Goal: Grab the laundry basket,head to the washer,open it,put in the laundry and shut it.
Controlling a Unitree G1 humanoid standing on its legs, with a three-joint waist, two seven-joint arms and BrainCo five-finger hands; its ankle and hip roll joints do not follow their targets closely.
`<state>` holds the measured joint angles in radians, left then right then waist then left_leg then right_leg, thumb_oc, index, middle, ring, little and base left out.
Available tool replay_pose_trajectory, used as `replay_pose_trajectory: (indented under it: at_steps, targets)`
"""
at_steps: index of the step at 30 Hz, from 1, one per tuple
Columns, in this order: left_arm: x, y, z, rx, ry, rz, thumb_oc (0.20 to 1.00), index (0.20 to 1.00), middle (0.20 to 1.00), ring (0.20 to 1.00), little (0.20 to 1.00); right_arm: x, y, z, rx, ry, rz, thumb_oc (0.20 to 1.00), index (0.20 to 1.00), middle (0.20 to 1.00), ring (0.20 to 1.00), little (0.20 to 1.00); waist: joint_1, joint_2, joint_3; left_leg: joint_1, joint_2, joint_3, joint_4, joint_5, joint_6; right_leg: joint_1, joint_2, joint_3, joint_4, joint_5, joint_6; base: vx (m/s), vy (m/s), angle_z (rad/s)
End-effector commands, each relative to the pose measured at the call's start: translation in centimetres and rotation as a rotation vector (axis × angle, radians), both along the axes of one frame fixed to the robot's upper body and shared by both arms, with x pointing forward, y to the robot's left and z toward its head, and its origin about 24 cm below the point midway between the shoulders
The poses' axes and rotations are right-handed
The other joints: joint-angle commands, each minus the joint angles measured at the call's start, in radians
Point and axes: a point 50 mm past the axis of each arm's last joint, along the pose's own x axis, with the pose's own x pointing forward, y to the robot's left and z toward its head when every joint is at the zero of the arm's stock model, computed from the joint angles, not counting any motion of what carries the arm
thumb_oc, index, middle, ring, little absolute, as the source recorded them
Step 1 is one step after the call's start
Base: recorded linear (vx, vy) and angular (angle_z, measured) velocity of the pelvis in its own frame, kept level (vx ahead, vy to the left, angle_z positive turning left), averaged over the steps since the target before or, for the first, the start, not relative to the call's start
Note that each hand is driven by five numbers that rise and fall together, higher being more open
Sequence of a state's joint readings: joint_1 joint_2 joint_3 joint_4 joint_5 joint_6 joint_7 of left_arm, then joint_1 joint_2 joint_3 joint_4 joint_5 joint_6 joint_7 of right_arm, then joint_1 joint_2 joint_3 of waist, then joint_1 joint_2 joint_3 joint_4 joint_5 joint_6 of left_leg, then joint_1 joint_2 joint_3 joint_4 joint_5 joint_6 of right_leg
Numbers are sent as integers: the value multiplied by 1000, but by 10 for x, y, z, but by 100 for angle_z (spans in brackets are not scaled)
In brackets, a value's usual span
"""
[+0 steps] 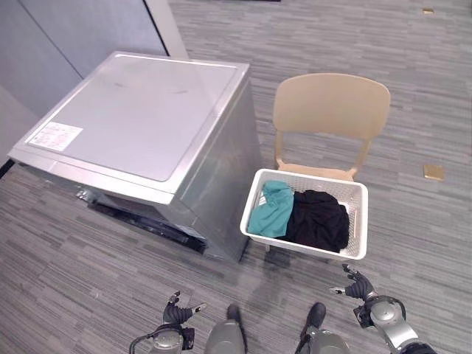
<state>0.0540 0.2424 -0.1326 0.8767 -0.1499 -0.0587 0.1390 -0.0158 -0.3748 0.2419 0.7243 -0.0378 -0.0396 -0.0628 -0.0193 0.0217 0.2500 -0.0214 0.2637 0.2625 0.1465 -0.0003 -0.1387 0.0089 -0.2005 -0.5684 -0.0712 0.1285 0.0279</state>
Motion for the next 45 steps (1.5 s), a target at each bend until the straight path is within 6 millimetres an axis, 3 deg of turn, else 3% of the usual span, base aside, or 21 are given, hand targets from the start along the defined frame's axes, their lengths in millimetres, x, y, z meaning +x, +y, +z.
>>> replay_pose_trajectory:
  at_steps: [1, 5, 6, 7, 8, 9, 10, 12, 15, 16, 18, 21, 23, 27, 28, 29, 31, 34, 40, 43, 45]
  targets:
    - [9, 13, 12, 62, -59, -49, 1000, 1000, 1000, 1000, 1000, 4, 7, 1, 41, -32, -38, 1000, 1000, 1000, 1000, 1000, 0, -18, -32, 6, -26, 13, -60, -37, -4, -61, -91, 90, 89, -128, 134, 3, 434, 75]
    - [11, 17, 14, 96, -58, -92, 1000, 1000, 1000, 1000, 1000, 5, 16, -1, 66, -27, -26, 1000, 1000, 1000, 1000, 1000, 10, -36, -32, -4, -101, -20, -101, -64, 28, -77, -163, 94, 134, -91, 163, -10, 344, 52]
    - [12, 21, 15, 120, -51, -106, 1000, 1000, 1000, 1000, 1000, 7, 21, -1, 79, -29, -23, 1000, 1000, 1000, 1000, 1000, 7, -37, -22, -4, -122, -37, -116, -67, 41, -95, -174, 125, 169, -84, 159, -94, 278, 82]
    - [20, 31, 22, 171, -69, -119, 1000, 1000, 1000, 1000, 1000, 15, 29, 3, 100, -61, -10, 1000, 1000, 1000, 1000, 1000, -9, -46, -7, -13, -158, -56, -146, -45, 64, -151, -144, 240, 211, -84, 139, -98, 347, 95]
    - [21, 35, 24, 193, -71, -119, 1000, 1000, 1000, 1000, 1000, 19, 34, 7, 115, -83, 7, 1000, 1000, 1000, 1000, 1000, -15, -42, -3, -13, -171, -68, -159, -38, 73, -172, -94, 300, 231, -110, 128, -91, 250, 101]
    - [21, 35, 24, 193, -71, -119, 1000, 1000, 1000, 1000, 1000, 19, 34, 7, 115, -83, 7, 1000, 1000, 1000, 1000, 1000, -15, -42, -3, -13, -171, -68, -159, -38, 73, -173, -94, 300, 231, -110, 128, 60, 244, 81]
    - [19, 41, 24, 209, -64, -99, 1000, 1000, 1000, 1000, 1000, 31, 48, 19, 137, -146, 82, 1000, 1000, 1000, 1000, 1000, -13, -43, 8, -5, -206, -88, -158, -43, 95, -192, 3, 317, 250, -159, 106, 85, 220, 56]
    - [10, 46, 19, 228, -11, -91, 1000, 1000, 1000, 1000, 1000, 35, 52, 24, 118, -167, 127, 1000, 1000, 1000, 1000, 1000, -6, -55, 14, 1, -235, -97, -142, -67, 101, -177, 55, 285, 208, -187, 89, 107, 154, 27]
    - [14, 43, 22, 216, -52, -88, 1000, 1000, 1000, 1000, 1000, 46, 57, 38, 141, -234, 155, 1000, 1000, 1000, 1000, 1000, 0, -57, 20, -13, -248, -124, -108, -72, 102, -171, 54, 312, 184, -180, 91, 47, 29, 55]
    - [10, 39, 21, 194, -58, -81, 1000, 1000, 1000, 1000, 1000, 52, 61, 46, 145, -266, 182, 1000, 1000, 1000, 1000, 1000, -1, -59, 18, -19, -265, -143, -104, -71, 105, -158, 87, 386, 163, -177, 93, 44, 26, 51]
    - [4, 39, 18, 172, -50, -44, 1000, 1000, 1000, 1000, 1000, 65, 73, 57, 159, -310, 220, 1000, 1000, 1000, 1000, 1000, 23, -58, 4, -35, -264, -135, -118, -61, 103, -151, 72, 336, 139, -154, 99, 11, -7, 4]
    - [3, 39, 17, 168, -38, -41, 1000, 1000, 1000, 1000, 1000, 72, 82, 66, 181, -345, 248, 1000, 1000, 1000, 1000, 1000, 38, -58, -7, -46, -258, -139, -122, -53, 101, -147, 77, 332, 108, -149, 101, 35, -42, 4]
    - [-1, 39, 14, 171, -13, -45, 1000, 1000, 1000, 1000, 1000, 85, 101, 85, 211, -415, 319, 1000, 1000, 1000, 1000, 1000, 68, -59, -5, -41, -250, -142, -132, -47, 100, -128, 77, 318, 84, -145, 99, 74, -47, 15]
    - [1, 38, 14, 172, -22, -49, 1000, 1000, 1000, 1000, 1000, 94, 110, 98, 224, -466, 349, 1000, 1000, 1000, 1000, 1000, 81, -59, -1, -48, -249, -148, -139, -39, 99, -129, 75, 307, 75, -142, 99, 19, -16, 7]
    - [3, 36, 15, 169, -31, -49, 1000, 1000, 1000, 1000, 1000, 104, 116, 111, 236, -517, 357, 1000, 1000, 1000, 1000, 1000, 96, -56, 7, -55, -247, -155, -147, -29, 96, -132, 75, 298, 69, -141, 98, -10, -10, 3]
    - [3, 36, 15, 169, -31, -49, 1000, 1000, 1000, 1000, 1000, 104, 116, 111, 237, -517, 357, 1000, 1000, 1000, 1000, 1000, 96, -56, 7, -56, -247, -155, -147, -29, 96, -133, 75, 298, 69, -141, 98, -20, -18, 6]
    - [9, 35, 19, 159, -65, -44, 1000, 1000, 1000, 1000, 1000, 124, 117, 135, 265, -602, 301, 1000, 1000, 1000, 1000, 1000, 124, -51, 22, -77, -244, -173, -164, -8, 92, -143, 73, 279, 57, -135, 100, -15, -12, 17]
    - [15, 34, 22, 154, -92, -46, 1000, 1000, 1000, 1000, 1000, 138, 113, 145, 272, -636, 229, 1000, 1000, 1000, 1000, 1000, 150, -46, 48, -98, -241, -186, -167, 4, 87, -156, 72, 268, 56, -133, 98, -43, -11, 22]
    - [28, 34, 29, 168, -124, -83, 1000, 1000, 1000, 1000, 1000, 156, 94, 153, 131, -643, 192, 1000, 1000, 1000, 1000, 1000, 173, -52, 69, -138, -242, -217, -147, 8, 85, -172, 66, 253, 66, -134, 95, -19, -15, 15]
    - [32, 34, 31, 175, -139, -84, 1000, 1000, 1000, 1000, 1000, 157, 89, 146, 98, -605, 172, 1000, 1000, 1000, 1000, 1000, 175, -61, 71, -145, -242, -220, -129, 1, 86, -173, 65, 255, 71, -135, 94, 2, 22, 20]
    - [34, 34, 31, 182, -128, -91, 1000, 1000, 1000, 1000, 1000, 143, 91, 118, 95, -493, 182, 1000, 1000, 1000, 1000, 1000, 169, -77, 67, -141, -244, -222, -108, -16, 94, -163, 62, 261, 83, -137, 97, 9, 62, 3]
